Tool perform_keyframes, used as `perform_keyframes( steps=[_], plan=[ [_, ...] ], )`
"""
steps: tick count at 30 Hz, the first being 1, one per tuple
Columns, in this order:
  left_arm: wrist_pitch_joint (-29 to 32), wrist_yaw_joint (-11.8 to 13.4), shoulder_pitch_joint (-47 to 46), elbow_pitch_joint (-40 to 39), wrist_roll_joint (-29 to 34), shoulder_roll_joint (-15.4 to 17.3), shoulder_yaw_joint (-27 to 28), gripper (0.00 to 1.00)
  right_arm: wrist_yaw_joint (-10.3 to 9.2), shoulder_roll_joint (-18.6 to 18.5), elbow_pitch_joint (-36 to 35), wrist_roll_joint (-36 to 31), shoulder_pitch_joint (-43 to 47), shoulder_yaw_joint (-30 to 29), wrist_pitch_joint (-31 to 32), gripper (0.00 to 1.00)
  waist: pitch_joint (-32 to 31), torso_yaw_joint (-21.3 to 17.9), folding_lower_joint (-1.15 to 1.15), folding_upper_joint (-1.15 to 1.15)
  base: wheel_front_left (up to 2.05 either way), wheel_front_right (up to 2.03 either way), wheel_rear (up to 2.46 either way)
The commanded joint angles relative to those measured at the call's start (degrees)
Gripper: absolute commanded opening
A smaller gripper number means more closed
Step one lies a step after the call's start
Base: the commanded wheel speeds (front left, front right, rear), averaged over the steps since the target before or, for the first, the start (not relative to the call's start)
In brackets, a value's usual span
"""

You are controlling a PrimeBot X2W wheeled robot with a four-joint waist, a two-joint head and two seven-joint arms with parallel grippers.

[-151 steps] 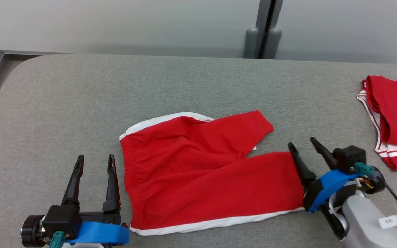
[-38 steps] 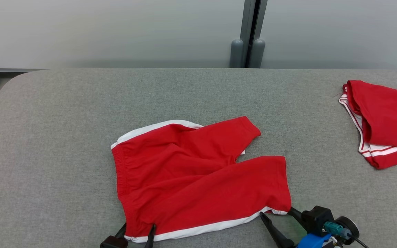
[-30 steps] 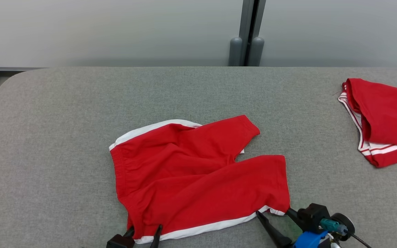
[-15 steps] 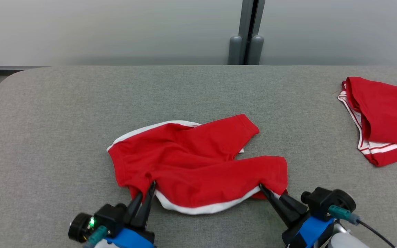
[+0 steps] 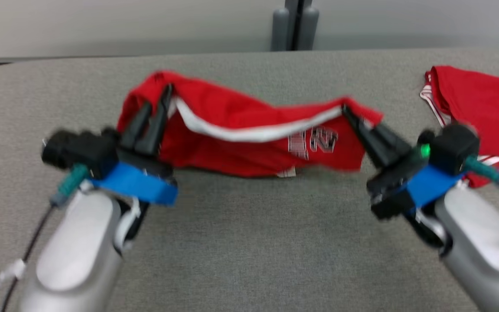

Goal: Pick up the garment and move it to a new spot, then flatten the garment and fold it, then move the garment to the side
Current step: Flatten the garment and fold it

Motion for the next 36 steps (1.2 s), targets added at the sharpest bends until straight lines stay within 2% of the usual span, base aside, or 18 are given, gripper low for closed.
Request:
perform_keyframes(
  steps=[1, 6, 11, 18, 21, 24, 29, 36],
  plan=[
    [-0.14, -0.05, -4.24, 1.15, -1.01, 0.57, -0.57, 0.0, 0.01, -0.18, 1.04, 1.07, -4.06, -0.14, -0.15, 0.0, 1.18, -0.08, 0.0, -0.01, 0.0, 0.0, 0.0],
    [-0.13, -0.05, -19.72, 5.95, -2.85, 2.58, -2.54, 0.0, 0.01, 1.28, 7.56, 4.67, -19.75, 1.38, -0.15, 0.0, 5.41, -1.81, 0.0, -0.01, 0.0, 0.0, 0.0],
    [-0.14, -0.04, -34.42, 10.33, -4.04, 2.95, -5.49, 0.0, 0.01, 2.95, 14.27, 8.37, -34.29, 2.73, -0.15, 0.0, 8.89, -2.86, 0.0, -0.01, 0.0, 0.0, 0.0],
    [-0.14, -0.04, -46.71, 14.44, -5.34, 2.61, -6.84, 0.0, 0.01, 3.94, 20.8, 10.99, -46.58, 1.36, -0.15, 0.0, 11.61, -3.18, 0.0, -0.01, 0.0, 0.0, 0.0],
    [-0.13, -0.04, -49.44, 15.69, -5.94, 2.73, -7.09, 0.0, 0.01, 4.53, 22.34, 11.57, -48.97, 1.12, -0.14, 0.0, 12.28, -3.18, 0.0, -0.01, 0.0, 0.0, 0.0],
    [-0.13, -0.04, -48.35, 15.98, -6.46, 2.68, -7.07, 0.0, 0.01, 4.86, 22.63, 12.28, -47.85, 1.93, -0.14, 0.0, 12.5, -3.03, 0.0, -0.01, 0.0, 0.0, 0.0],
    [-0.13, -0.05, -40.67, 16.36, -6.56, 2.16, -7.38, 0.0, 0.01, 5.12, 22.17, 14.47, -41.2, 4.81, -0.14, 0.0, 12.17, -2.84, 0.0, -0.01, 0.0, 0.0, 0.0],
    [-0.13, -0.05, -22.72, 12.01, -6.64, 0.17, -4.41, 0.0, 0.02, 3.62, 19.69, 14.91, -27.4, 9.46, -0.15, 0.0, 10.57, -2.52, 0.0, -0.01, 0.0, 0.0, 0.0]
  ],
)
